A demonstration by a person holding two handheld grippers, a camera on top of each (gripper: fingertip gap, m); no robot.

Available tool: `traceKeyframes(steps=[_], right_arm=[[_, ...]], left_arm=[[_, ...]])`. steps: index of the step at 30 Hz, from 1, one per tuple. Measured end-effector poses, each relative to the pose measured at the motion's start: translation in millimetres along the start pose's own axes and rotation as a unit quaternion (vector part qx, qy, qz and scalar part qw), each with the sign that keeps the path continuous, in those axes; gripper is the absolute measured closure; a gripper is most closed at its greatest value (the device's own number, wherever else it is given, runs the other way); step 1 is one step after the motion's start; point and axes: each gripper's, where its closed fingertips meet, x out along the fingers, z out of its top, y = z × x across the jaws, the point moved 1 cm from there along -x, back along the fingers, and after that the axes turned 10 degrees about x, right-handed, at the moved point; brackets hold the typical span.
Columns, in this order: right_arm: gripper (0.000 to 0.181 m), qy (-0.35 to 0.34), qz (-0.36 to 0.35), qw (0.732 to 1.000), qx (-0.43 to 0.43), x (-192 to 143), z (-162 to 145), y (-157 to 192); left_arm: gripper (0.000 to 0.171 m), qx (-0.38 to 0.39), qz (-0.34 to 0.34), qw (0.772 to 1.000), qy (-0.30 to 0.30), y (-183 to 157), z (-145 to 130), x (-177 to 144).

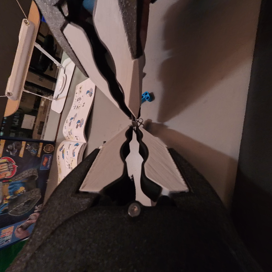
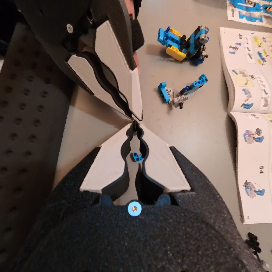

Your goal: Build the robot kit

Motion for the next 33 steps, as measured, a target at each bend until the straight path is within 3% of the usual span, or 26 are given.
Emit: traceKeyframes(steps=[7,14,18,30,33], right_arm=[[0.179,0.015,-0.046,0.998,-0.026,2,1,-6],[0.177,-0.119,-0.006,0.991,0.056,-26,21,-20],[0.177,-0.136,-0.023,0.989,0.053,-22,27,-22],[0.177,-0.137,-0.084,0.987,0.007,-24,31,-27],[0.177,-0.096,-0.128,0.986,0.055,-39,-5,-60]], left_arm=[[0.169,0.015,0.018,0.999,0.024,5,-6,3],[0.169,-0.088,0.041,0.995,-0.026,33,-6,-8],[0.169,-0.138,0.039,0.987,-0.073,42,3,-18],[0.169,-0.199,0.029,0.976,-0.079,49,-4,-18],[0.169,-0.199,0.056,0.978,-0.031,54,-24,-14]])
